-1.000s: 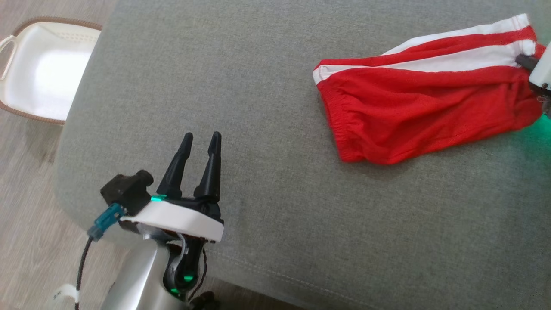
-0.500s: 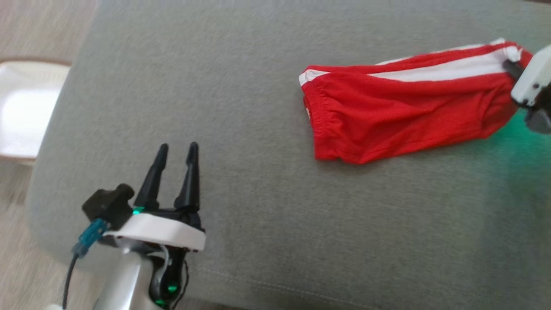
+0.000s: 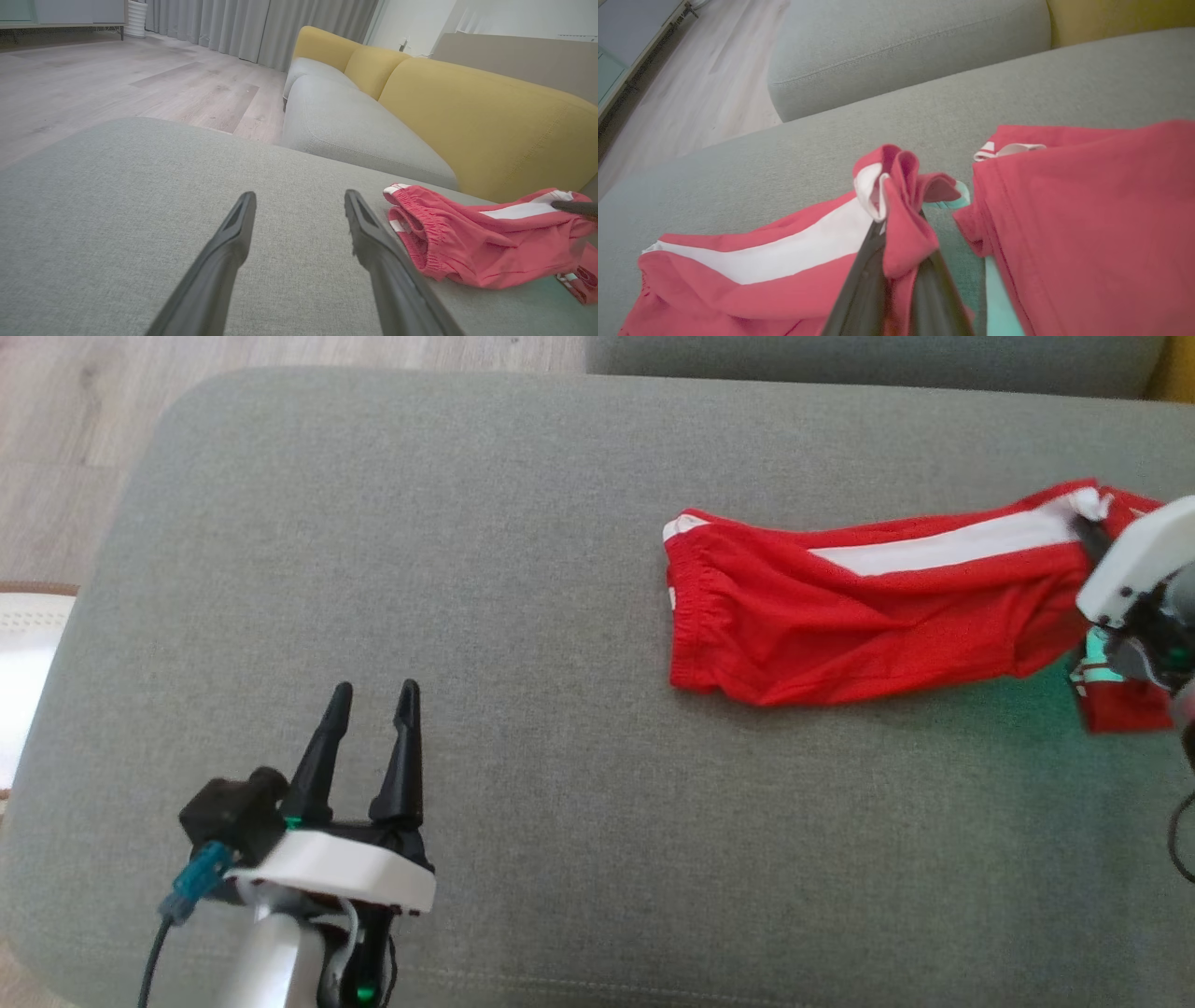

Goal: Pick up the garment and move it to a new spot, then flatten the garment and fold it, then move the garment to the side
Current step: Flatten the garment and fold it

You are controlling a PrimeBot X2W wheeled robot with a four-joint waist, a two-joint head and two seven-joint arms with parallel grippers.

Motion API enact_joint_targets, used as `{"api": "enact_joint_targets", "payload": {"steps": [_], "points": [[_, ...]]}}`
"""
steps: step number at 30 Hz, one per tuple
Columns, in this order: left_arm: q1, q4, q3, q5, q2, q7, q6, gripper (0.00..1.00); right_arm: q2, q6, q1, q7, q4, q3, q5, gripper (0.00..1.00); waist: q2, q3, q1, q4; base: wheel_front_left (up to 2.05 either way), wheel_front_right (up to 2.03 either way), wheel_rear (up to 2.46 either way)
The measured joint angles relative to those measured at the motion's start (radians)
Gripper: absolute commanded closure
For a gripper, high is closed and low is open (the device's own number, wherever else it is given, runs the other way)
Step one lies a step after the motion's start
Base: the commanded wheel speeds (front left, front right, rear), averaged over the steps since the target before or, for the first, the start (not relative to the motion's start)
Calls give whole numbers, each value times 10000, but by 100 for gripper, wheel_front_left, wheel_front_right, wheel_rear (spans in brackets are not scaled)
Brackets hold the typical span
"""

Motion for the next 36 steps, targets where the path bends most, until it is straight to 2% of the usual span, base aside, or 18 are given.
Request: {"api": "enact_joint_targets", "payload": {"steps": [5,12,17,23,24,25,26,31,36], "points": [[26,123,-209,-8,0,0,0,0,299,0,-9,-251,-721,499,-263,100,0,-156,0,86,0,0,0],[285,295,-313,-119,4,0,15,0,1304,0,-19,-247,-1693,1363,-560,100,0,-366,0,381,0,0,0],[306,403,-539,-190,4,0,17,0,2054,0,-27,-146,-1501,1778,-708,100,0,-393,0,734,0,0,0],[303,474,-589,-334,10,0,77,0,2537,0,-27,-138,-886,1967,-780,100,0,-327,0,1176,0,0,0],[303,476,-593,-370,10,0,104,0,2592,0,-27,-138,-775,1992,-780,71,0,-313,0,1222,0,0,0],[303,479,-593,-370,12,0,105,0,2656,0,-27,-151,-692,2027,-780,33,0,-296,0,1251,0,0,0],[301,479,-598,-370,12,0,105,0,2713,0,-27,-155,-625,2063,-790,0,0,-278,0,1270,0,0,0],[299,483,-591,-372,10,2,192,0,2853,0,-9,-305,-817,2194,-652,0,0,-262,0,1183,0,0,0],[301,483,-491,-370,10,2,230,0,2823,0,21,-1114,-1977,2230,-167,0,0,-367,0,833,0,0,0]]}}
